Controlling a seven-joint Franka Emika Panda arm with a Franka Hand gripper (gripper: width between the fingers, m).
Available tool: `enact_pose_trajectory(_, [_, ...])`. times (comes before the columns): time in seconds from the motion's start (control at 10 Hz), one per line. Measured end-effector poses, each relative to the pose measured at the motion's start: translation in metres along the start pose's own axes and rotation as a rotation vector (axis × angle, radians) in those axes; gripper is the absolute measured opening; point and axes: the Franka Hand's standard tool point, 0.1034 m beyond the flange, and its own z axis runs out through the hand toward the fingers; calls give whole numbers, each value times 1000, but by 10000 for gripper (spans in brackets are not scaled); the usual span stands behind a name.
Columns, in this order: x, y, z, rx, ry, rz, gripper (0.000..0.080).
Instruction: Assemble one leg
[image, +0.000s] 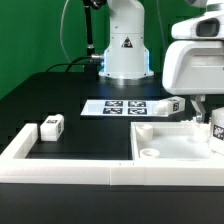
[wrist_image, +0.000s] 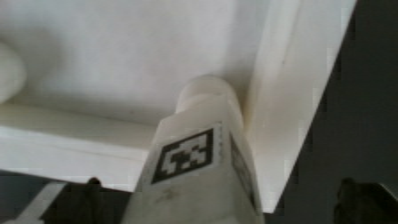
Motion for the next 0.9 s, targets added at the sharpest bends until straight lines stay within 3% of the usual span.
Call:
enact_pose_trajectory(0.2, [1, 0, -2, 1, 1, -76, 649])
enact_pose_trajectory(0.4, [0, 0, -1, 1, 0, -77, 392])
enact_pose_trajectory(0.5, [0, 1, -1, 1, 0, -73, 392])
enact_pose_trajectory(0.6, [0, 1, -1, 1, 0, -51, 285])
enact_pose_trajectory(0.9, [-1, 2, -1, 13, -2, 177, 285])
